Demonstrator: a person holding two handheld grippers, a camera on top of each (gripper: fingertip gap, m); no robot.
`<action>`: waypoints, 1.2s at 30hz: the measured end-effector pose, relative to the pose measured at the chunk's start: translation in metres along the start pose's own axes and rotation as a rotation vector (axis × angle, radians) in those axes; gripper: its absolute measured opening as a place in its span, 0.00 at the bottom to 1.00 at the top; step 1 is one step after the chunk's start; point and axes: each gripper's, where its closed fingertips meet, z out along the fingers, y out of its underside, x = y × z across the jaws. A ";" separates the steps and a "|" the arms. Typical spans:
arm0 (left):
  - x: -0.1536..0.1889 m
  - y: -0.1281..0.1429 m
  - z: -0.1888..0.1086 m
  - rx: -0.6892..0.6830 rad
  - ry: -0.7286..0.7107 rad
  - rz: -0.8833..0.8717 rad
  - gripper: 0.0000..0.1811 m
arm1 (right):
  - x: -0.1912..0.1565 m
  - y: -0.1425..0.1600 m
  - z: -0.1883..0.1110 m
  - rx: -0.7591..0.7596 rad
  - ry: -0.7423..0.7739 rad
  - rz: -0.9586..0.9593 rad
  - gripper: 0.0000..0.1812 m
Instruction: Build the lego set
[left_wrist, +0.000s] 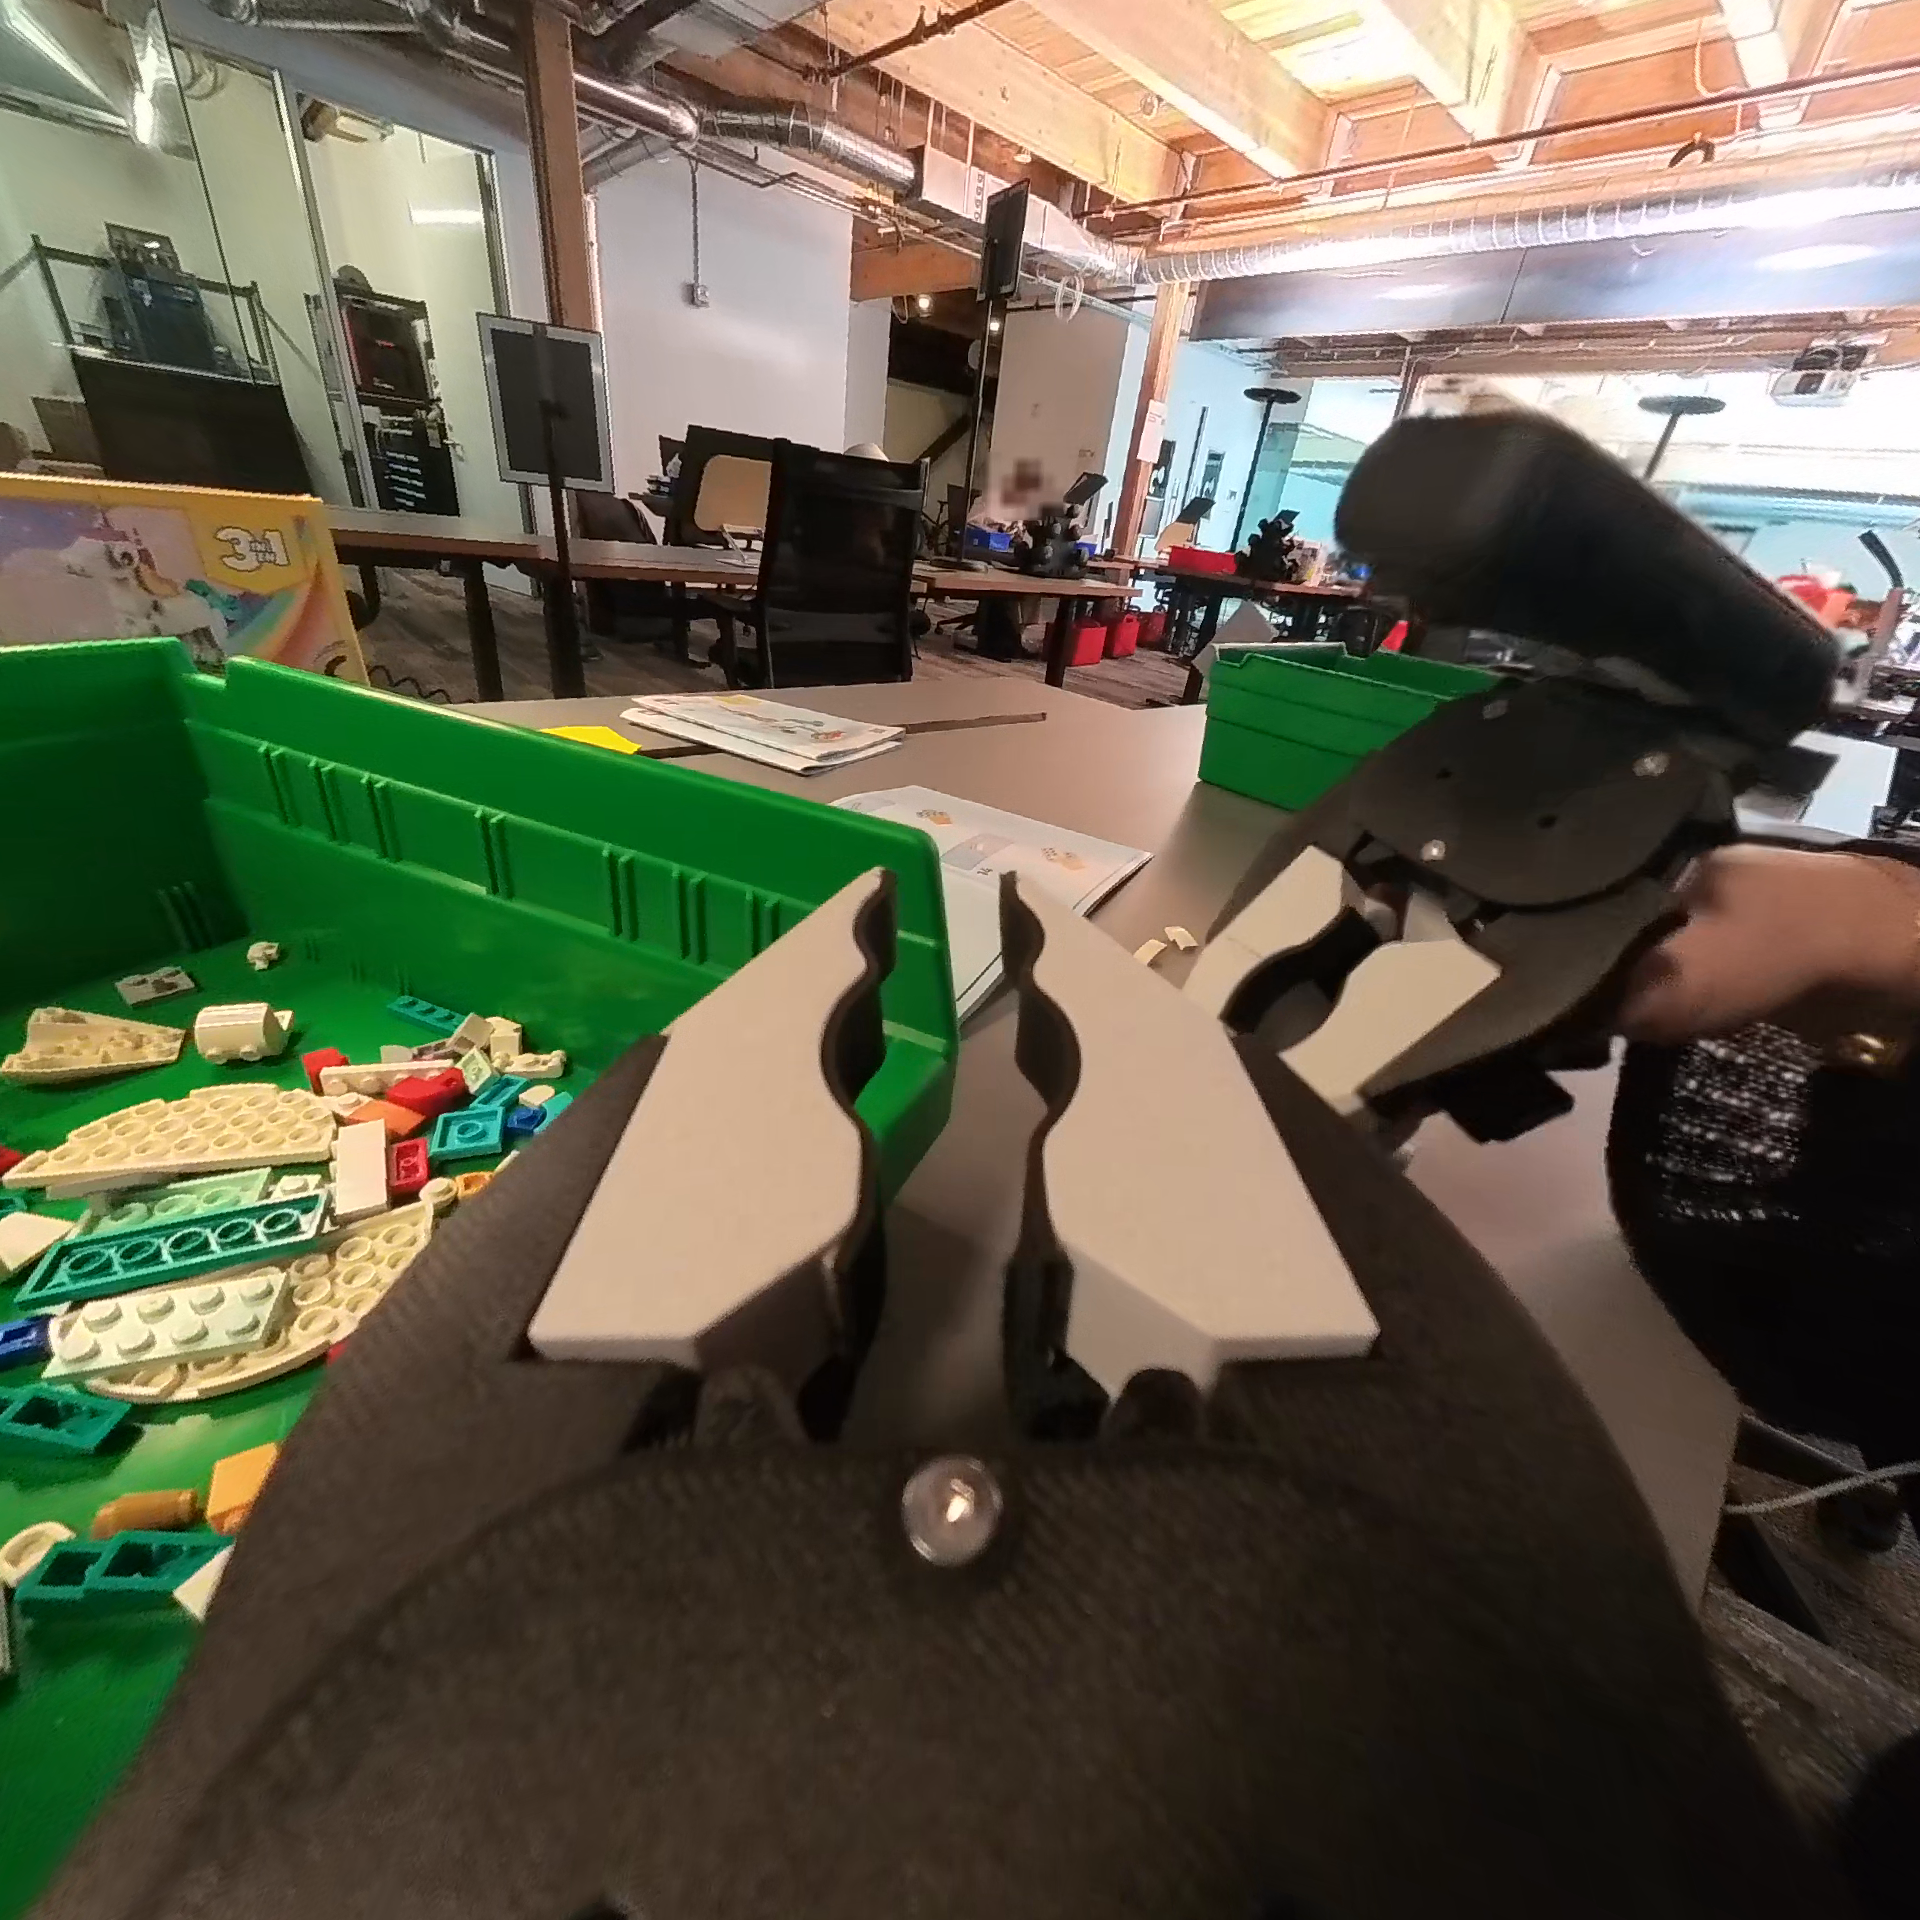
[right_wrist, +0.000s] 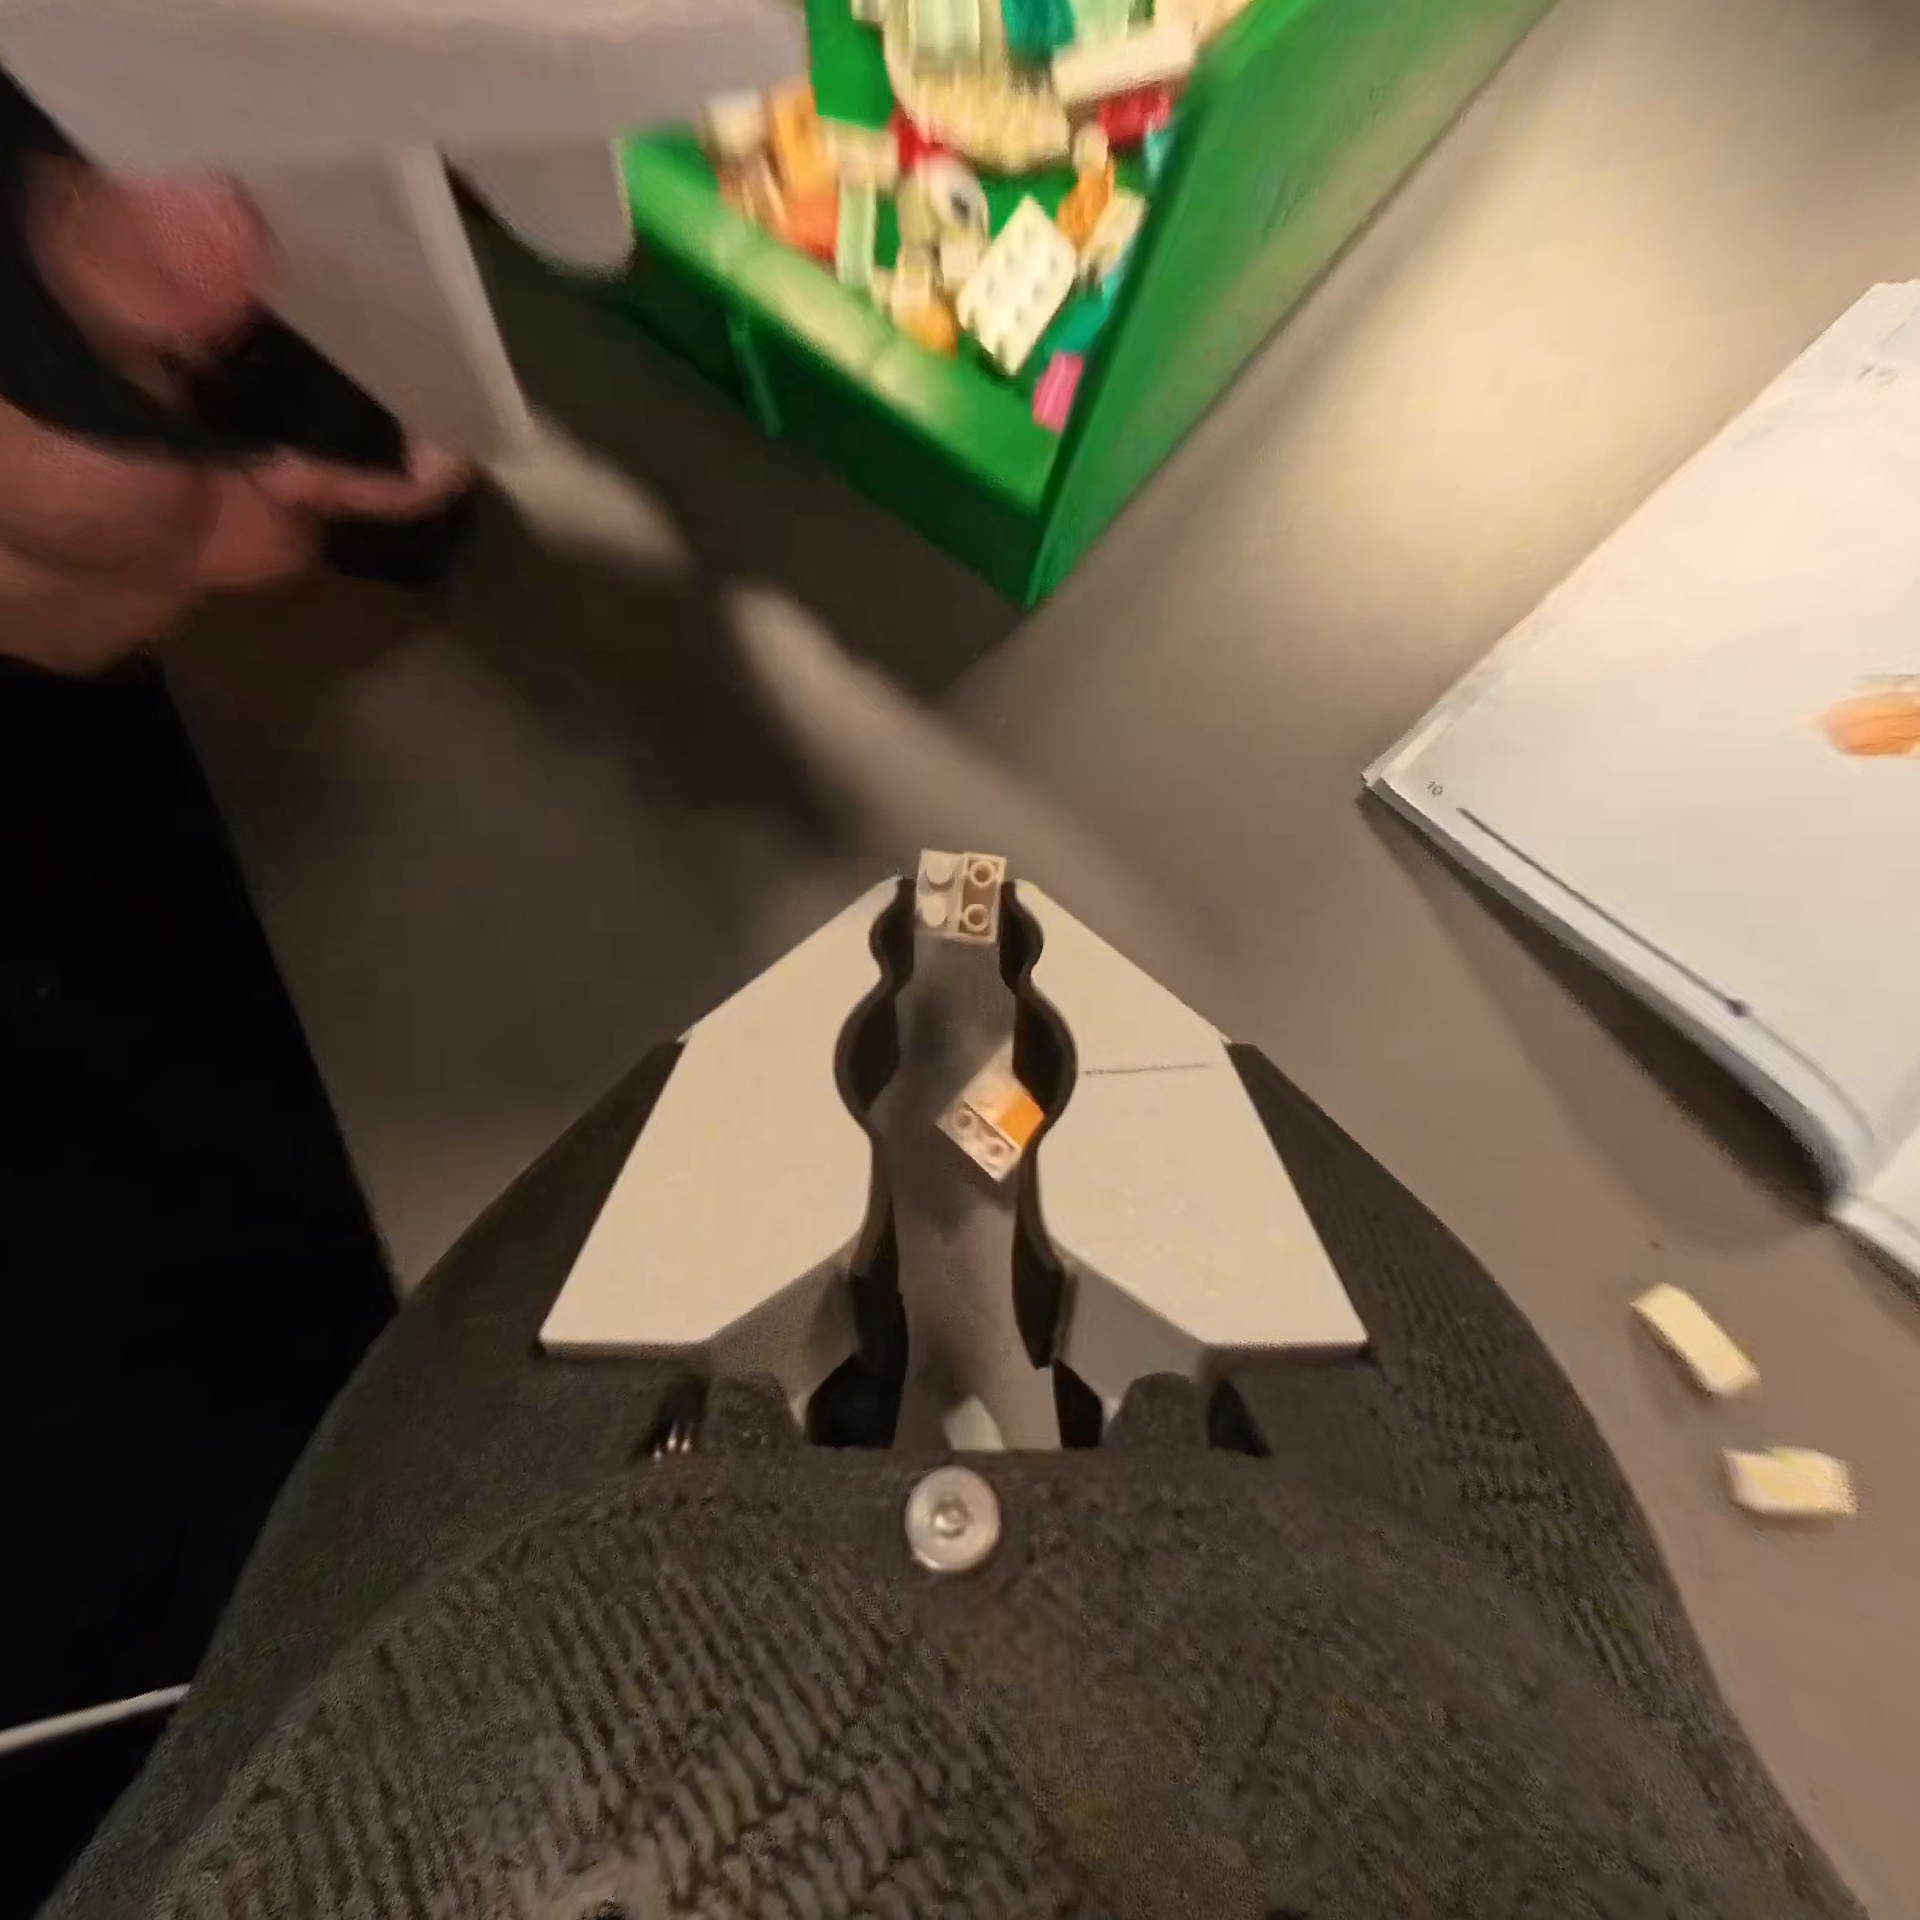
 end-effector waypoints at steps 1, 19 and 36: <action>0.000 0.000 0.000 0.001 0.000 0.000 0.10 | -0.003 -0.009 -0.005 0.074 -0.067 0.077 0.08; -0.001 0.003 0.002 -0.017 -0.003 -0.009 0.10 | 0.001 -0.071 -0.107 0.732 -0.965 0.869 0.08; 0.070 0.029 0.010 -0.203 0.393 0.017 0.14 | -0.006 0.006 -0.055 0.151 -0.160 -0.579 0.08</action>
